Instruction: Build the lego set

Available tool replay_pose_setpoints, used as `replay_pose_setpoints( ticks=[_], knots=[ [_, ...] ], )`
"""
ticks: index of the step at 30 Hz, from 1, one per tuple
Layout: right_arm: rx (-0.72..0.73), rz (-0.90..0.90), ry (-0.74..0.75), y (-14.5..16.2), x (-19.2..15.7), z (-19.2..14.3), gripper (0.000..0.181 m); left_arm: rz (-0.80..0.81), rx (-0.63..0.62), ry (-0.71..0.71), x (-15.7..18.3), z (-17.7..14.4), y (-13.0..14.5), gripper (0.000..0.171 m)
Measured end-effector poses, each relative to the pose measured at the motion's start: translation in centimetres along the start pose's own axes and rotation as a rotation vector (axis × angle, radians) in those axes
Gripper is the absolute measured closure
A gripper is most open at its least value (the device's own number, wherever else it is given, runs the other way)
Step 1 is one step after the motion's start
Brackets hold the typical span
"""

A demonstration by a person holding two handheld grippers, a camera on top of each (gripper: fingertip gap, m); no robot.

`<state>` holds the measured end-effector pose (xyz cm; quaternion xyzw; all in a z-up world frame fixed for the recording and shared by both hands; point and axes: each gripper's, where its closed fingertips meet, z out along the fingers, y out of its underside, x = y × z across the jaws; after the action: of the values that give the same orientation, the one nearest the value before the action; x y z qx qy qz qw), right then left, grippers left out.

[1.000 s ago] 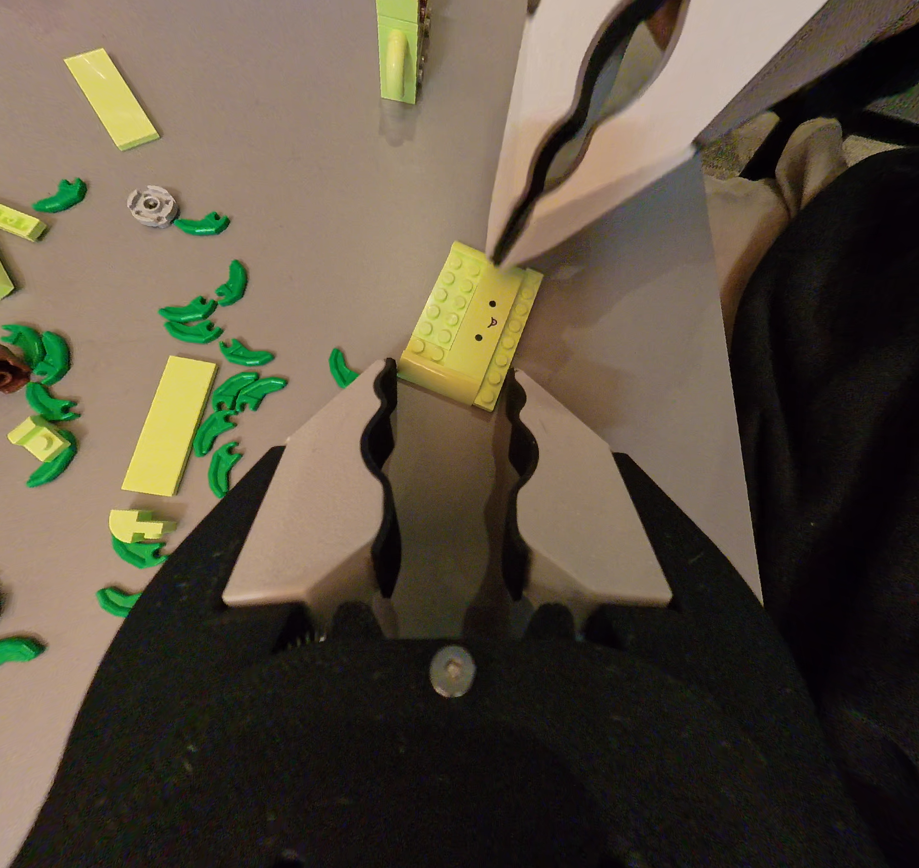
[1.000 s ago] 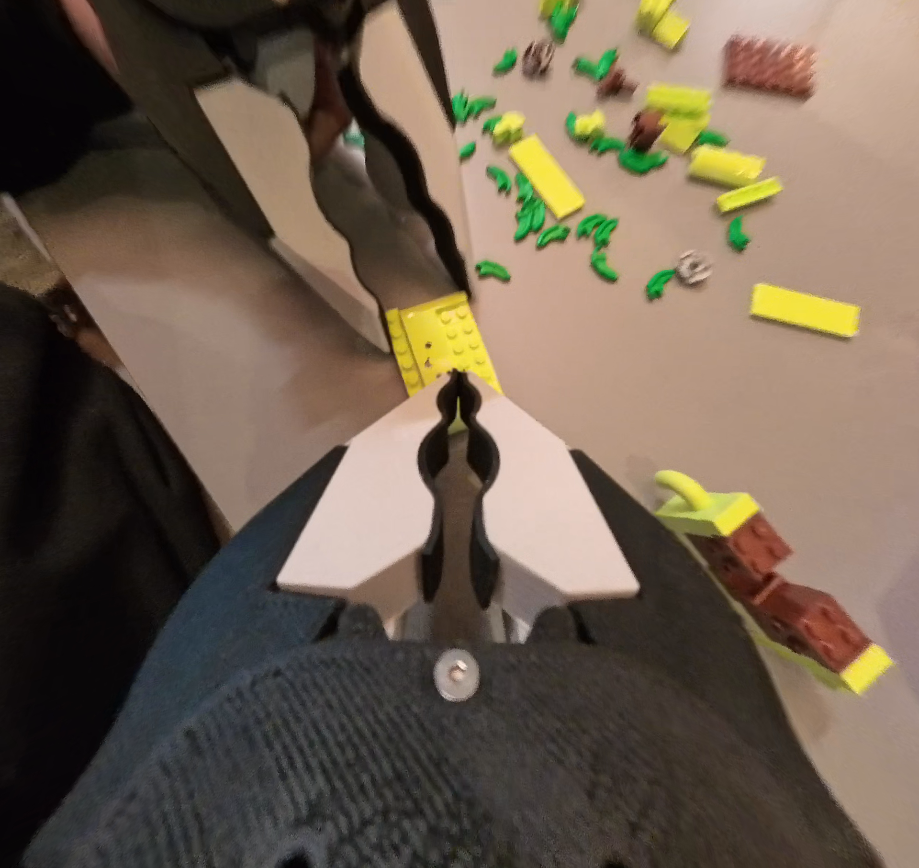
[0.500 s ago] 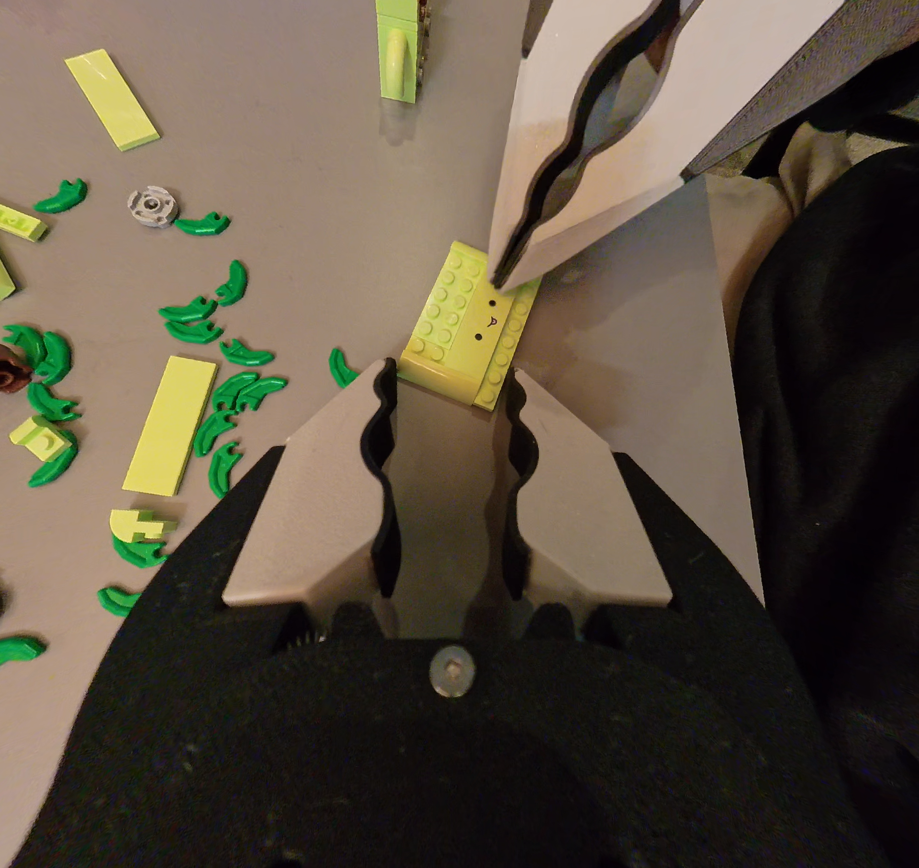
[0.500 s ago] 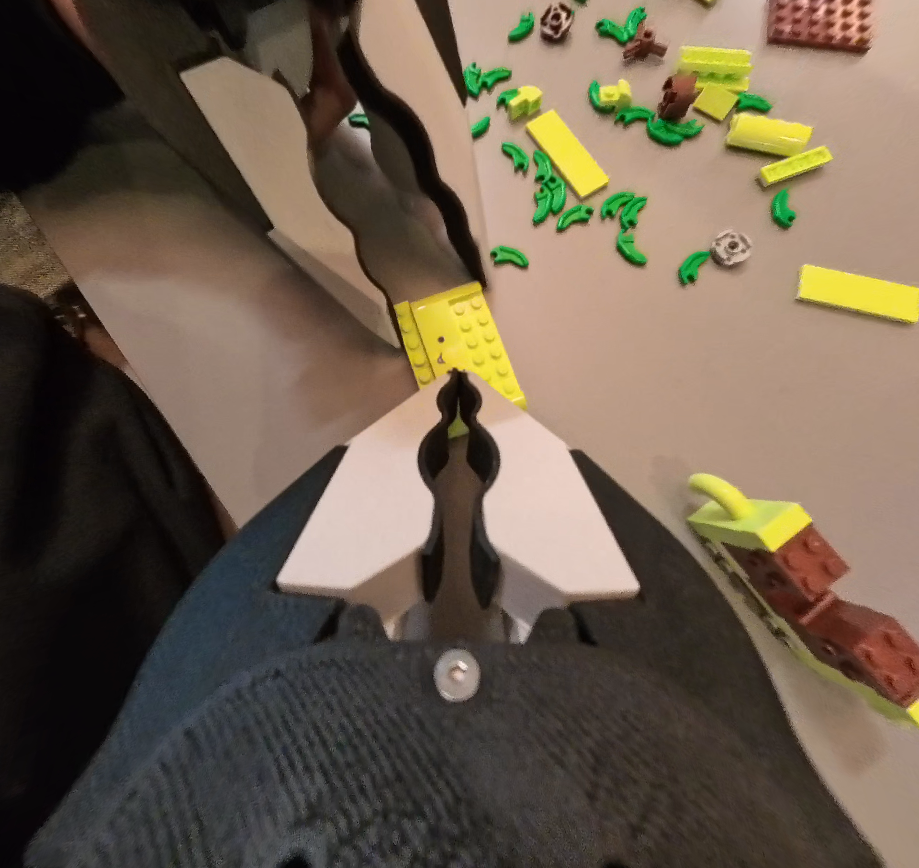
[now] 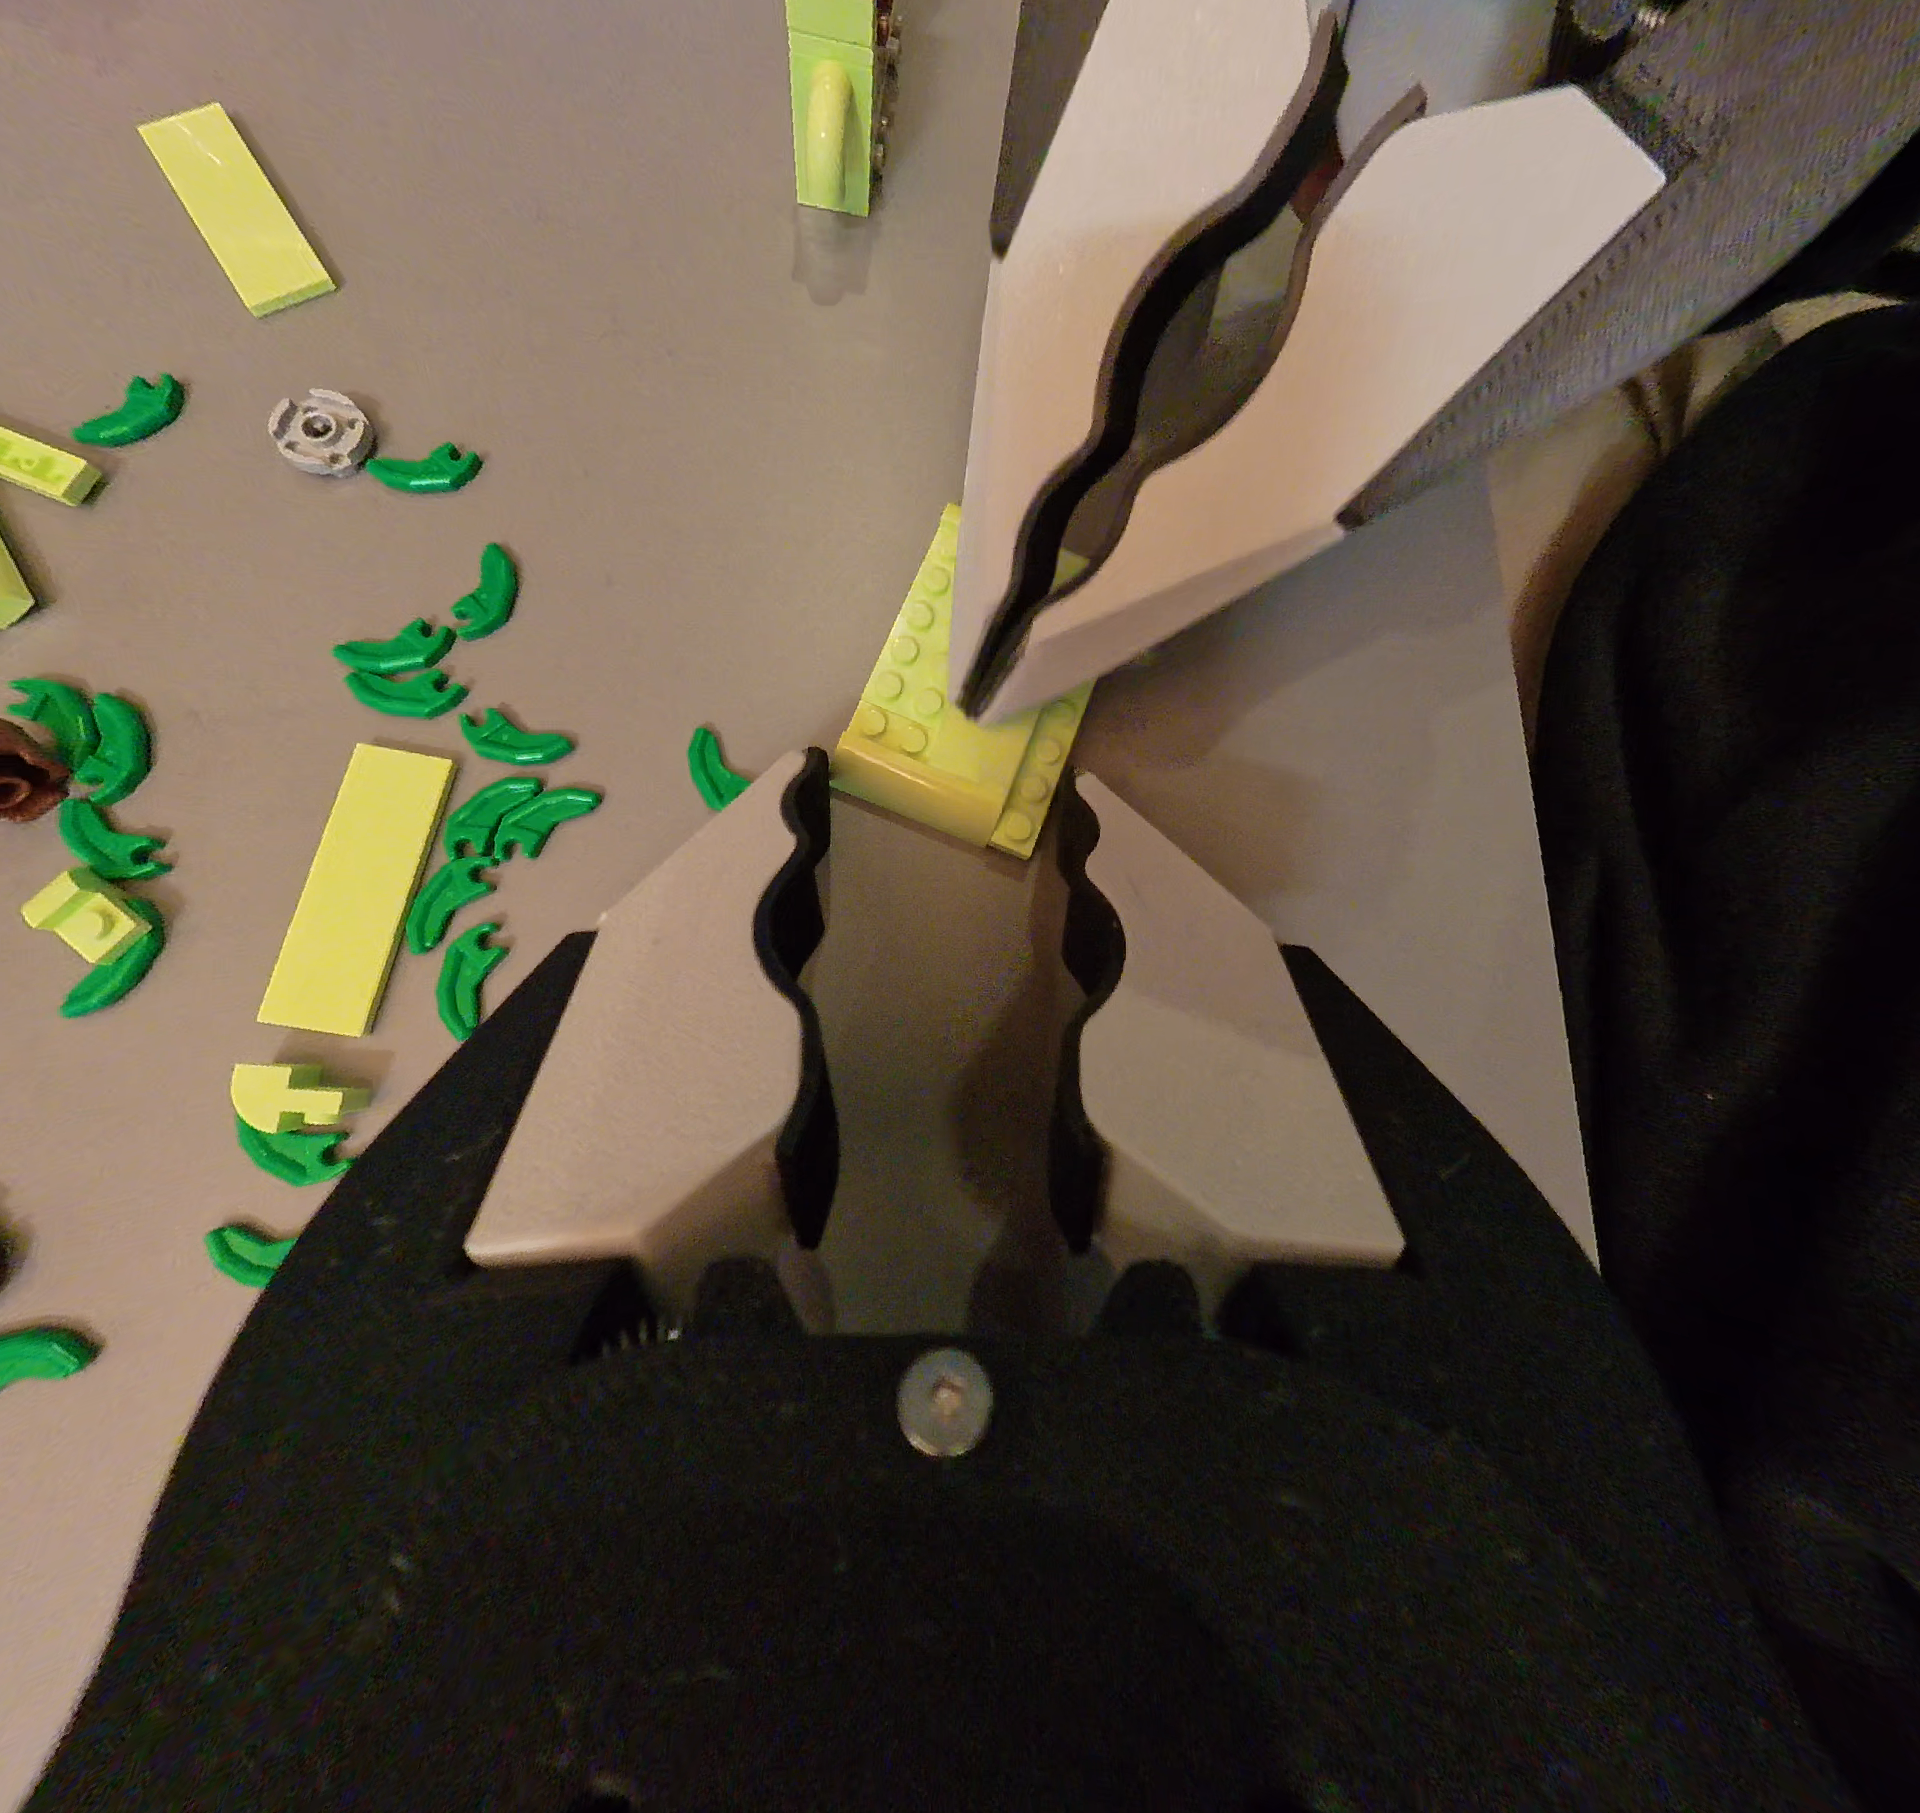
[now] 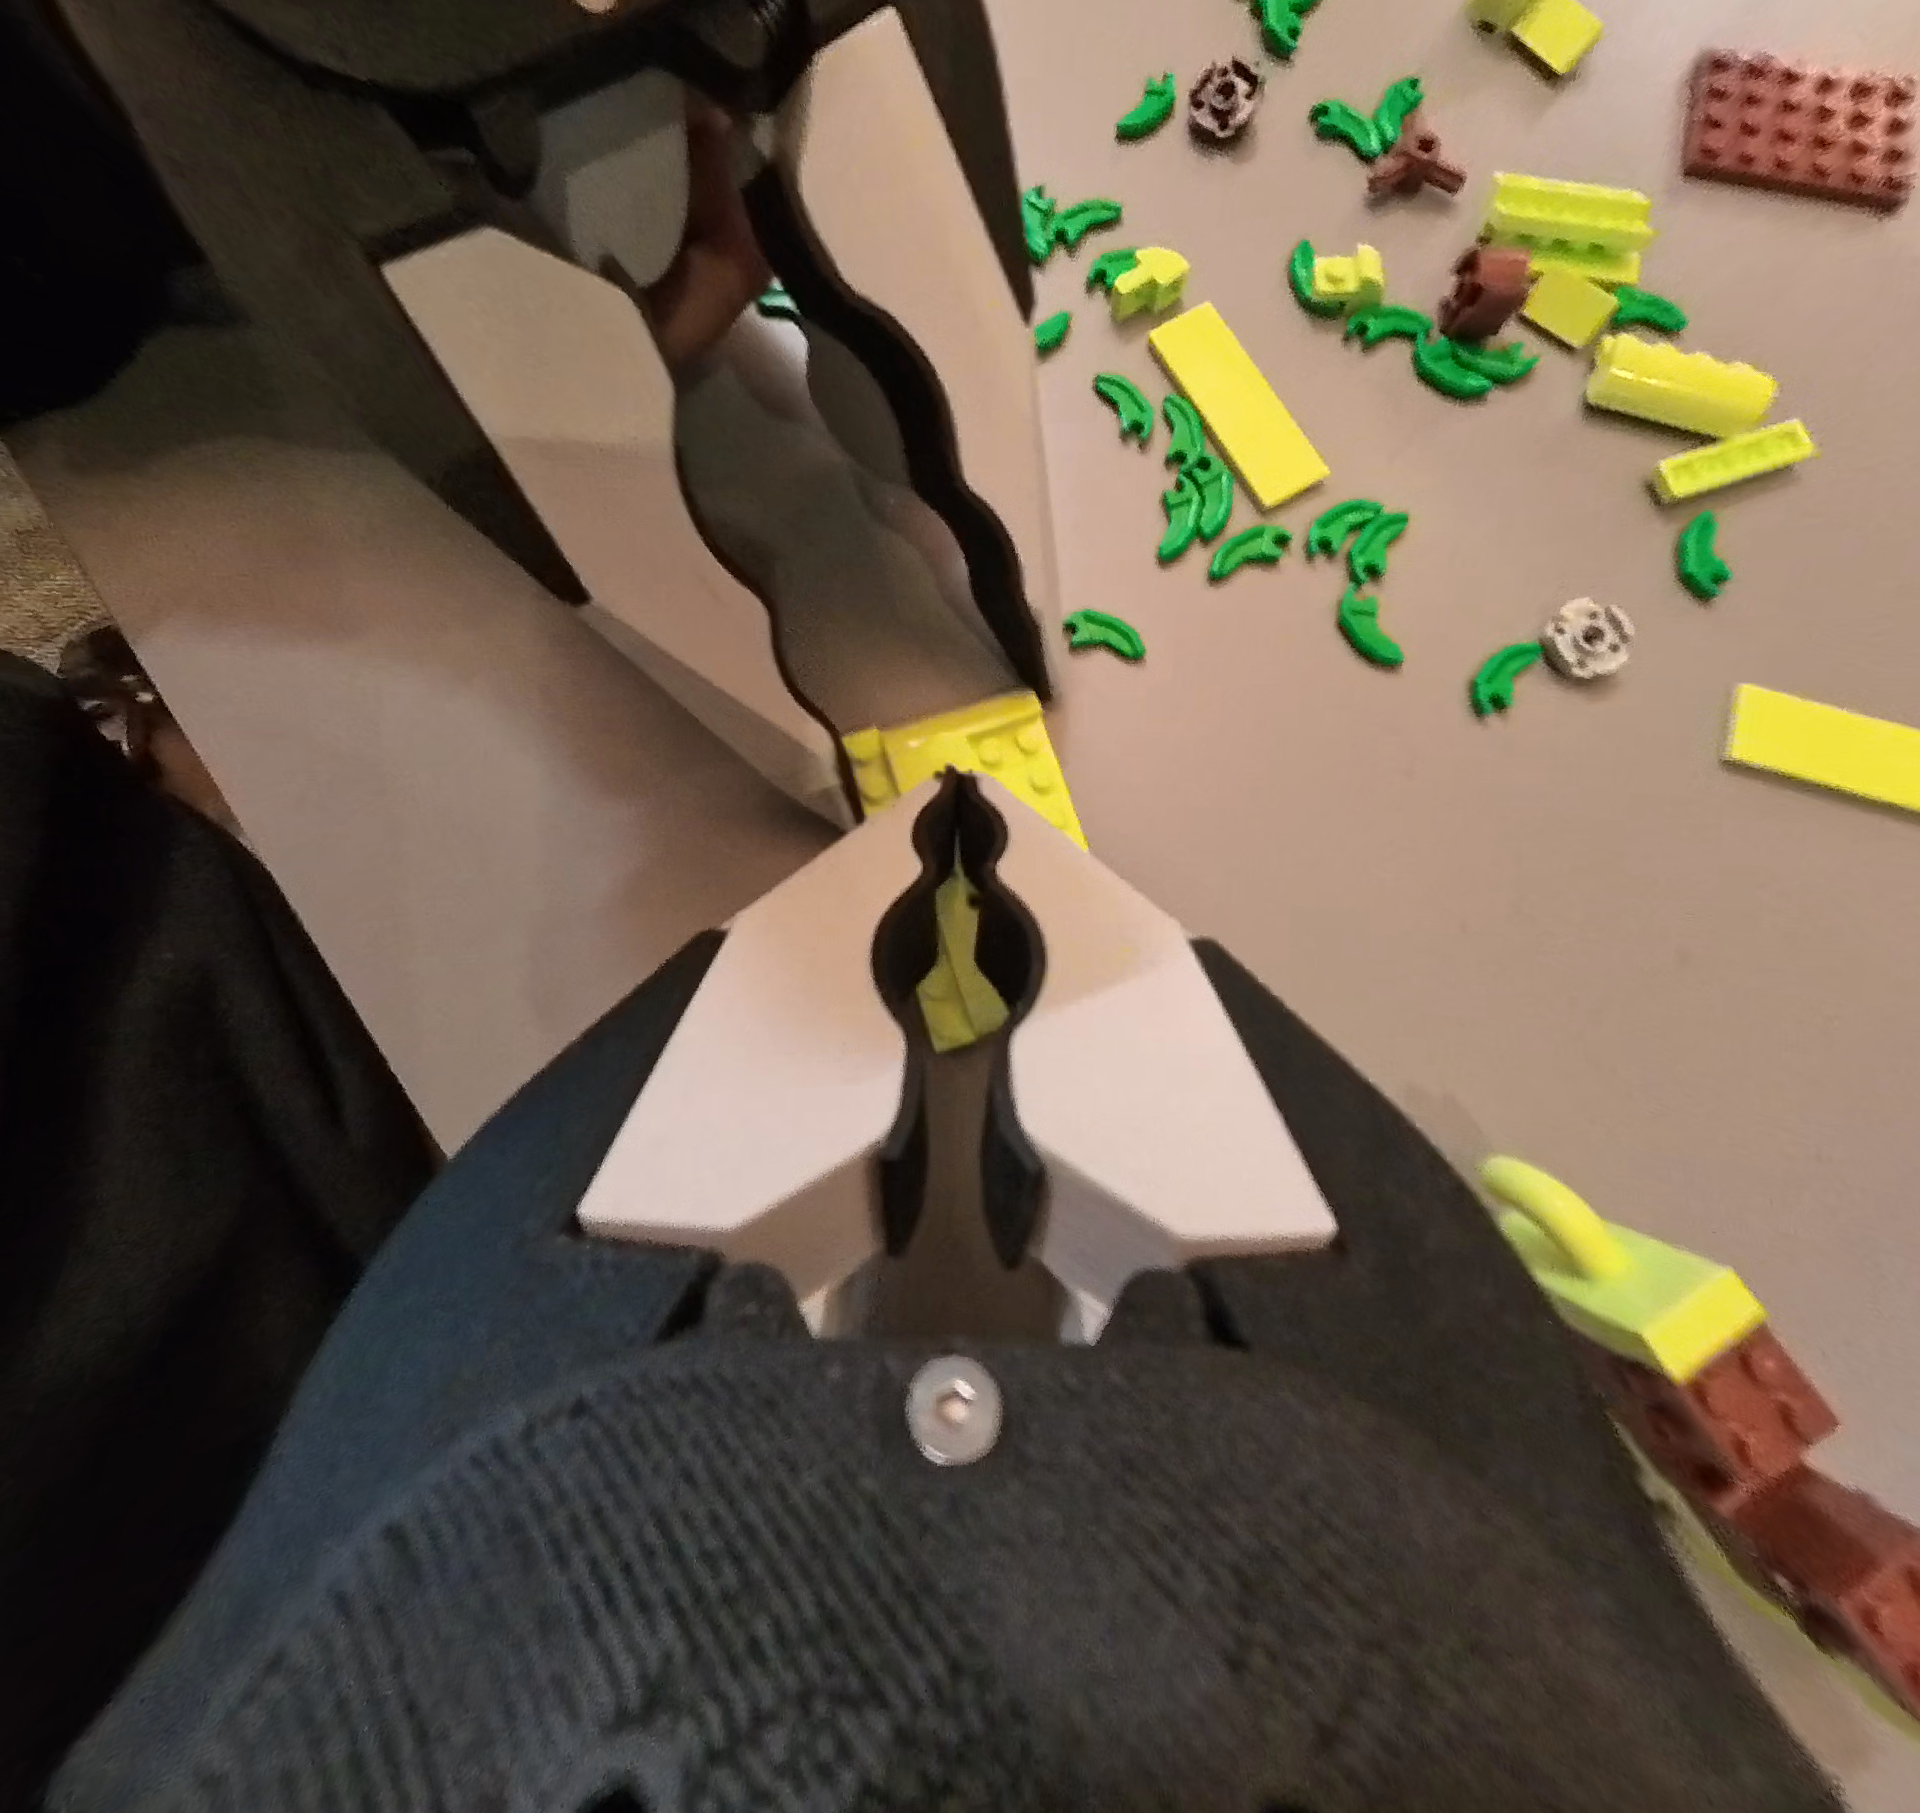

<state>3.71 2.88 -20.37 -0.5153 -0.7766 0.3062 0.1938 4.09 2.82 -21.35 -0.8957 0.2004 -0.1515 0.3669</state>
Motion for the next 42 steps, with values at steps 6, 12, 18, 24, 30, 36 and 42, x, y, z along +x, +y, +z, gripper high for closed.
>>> replay_pose_setpoints(
  ticks=[6,12,18,24,30,36,42],
  knots=[
    [0.001,0.015,-0.033,-0.3,-0.6,0.3,0.181,-0.004,0.0,0.002,0.0,0.0,0.0,0.13],
    [-0.057,0.083,-0.028,1.5,-0.4,-1.4,0.181,-0.035,0.01,0.03,0.3,-0.2,0.0,0.131],
    [0.122,0.041,0.123,-1.7,2.8,-3.7,0.181,-0.185,0.294,0.107,-1.3,-7.1,-2.4,0.132],
    [0.088,-0.088,0.098,-5.7,5.1,-1.0,0.171,-0.329,0.448,-0.236,-9.4,-12.7,0.8,0.138],
    [-0.056,-0.314,-0.055,-8.7,7.2,3.2,0.171,-0.325,0.39,-0.312,-10.3,-11.6,1.4,0.143],
    [-0.227,-0.34,-0.202,-7.0,6.4,5.5,0.165,-0.357,0.435,-0.283,-10.4,-12.0,1.3,0.144],
    [-0.263,-0.346,-0.162,-5.5,6.5,5.8,0.166,-0.391,0.512,-0.252,-10.5,-13.1,1.0,0.145]
  ],
)
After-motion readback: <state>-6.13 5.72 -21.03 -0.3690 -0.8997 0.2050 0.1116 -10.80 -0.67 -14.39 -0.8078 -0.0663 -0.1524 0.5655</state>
